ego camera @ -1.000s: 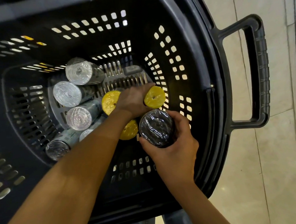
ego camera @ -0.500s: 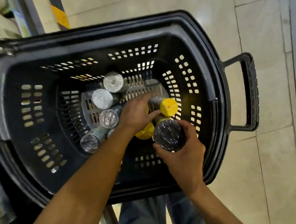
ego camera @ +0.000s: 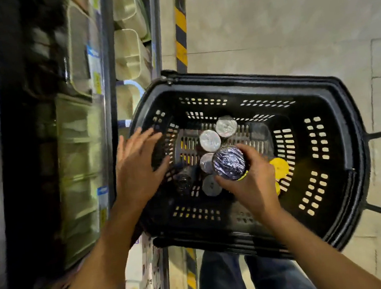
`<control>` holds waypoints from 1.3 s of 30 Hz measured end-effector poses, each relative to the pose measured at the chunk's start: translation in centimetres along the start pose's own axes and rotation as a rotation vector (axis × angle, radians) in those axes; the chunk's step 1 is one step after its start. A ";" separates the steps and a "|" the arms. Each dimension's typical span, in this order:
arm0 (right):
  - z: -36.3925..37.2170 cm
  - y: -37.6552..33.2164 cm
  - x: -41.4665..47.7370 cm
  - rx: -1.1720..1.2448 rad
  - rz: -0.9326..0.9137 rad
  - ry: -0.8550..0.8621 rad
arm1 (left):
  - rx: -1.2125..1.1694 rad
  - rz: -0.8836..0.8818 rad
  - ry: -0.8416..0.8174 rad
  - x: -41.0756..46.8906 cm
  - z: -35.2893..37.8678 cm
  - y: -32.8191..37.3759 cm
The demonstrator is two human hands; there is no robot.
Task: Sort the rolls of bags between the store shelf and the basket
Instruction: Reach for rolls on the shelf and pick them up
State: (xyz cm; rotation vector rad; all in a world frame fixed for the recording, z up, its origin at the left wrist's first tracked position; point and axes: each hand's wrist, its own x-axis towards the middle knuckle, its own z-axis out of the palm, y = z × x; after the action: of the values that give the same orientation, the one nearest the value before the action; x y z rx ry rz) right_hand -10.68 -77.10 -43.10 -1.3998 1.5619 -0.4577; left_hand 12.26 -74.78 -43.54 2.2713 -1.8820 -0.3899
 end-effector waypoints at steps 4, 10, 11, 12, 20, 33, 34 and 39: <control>3.7 -0.5 2.4 -0.030 -0.094 -0.105 | -0.054 -0.106 0.123 -1.4 1.7 -2.5; 9.6 2.3 6.8 -0.251 -0.222 -0.311 | -0.056 -0.149 0.138 -3.4 6.2 -2.7; 10.4 2.8 7.4 -0.280 -0.235 -0.338 | -0.037 -0.150 0.159 -3.4 6.6 -2.8; 11.2 3.2 7.9 -0.302 -0.246 -0.361 | -0.036 -0.160 0.177 -3.4 6.8 -2.9; 17.5 7.9 11.5 -0.459 -0.309 -0.512 | 0.060 -0.093 0.204 -3.7 7.9 -3.2; 20.3 10.4 9.6 -0.302 -0.208 -0.505 | 0.118 -0.085 0.150 -3.7 7.8 -3.0; 20.2 10.3 9.5 -0.291 -0.186 -0.511 | 0.116 -0.085 0.149 -3.7 7.8 -2.9; 20.1 10.0 9.2 -0.232 -0.068 -0.532 | 0.110 -0.080 0.155 -3.8 7.9 -2.9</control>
State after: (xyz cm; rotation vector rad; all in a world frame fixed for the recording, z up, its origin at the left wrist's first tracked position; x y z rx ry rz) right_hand 1.37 -76.58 -64.10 -1.5929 1.1572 0.0665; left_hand 11.97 -70.19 -51.52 2.3761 -1.7824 -0.1189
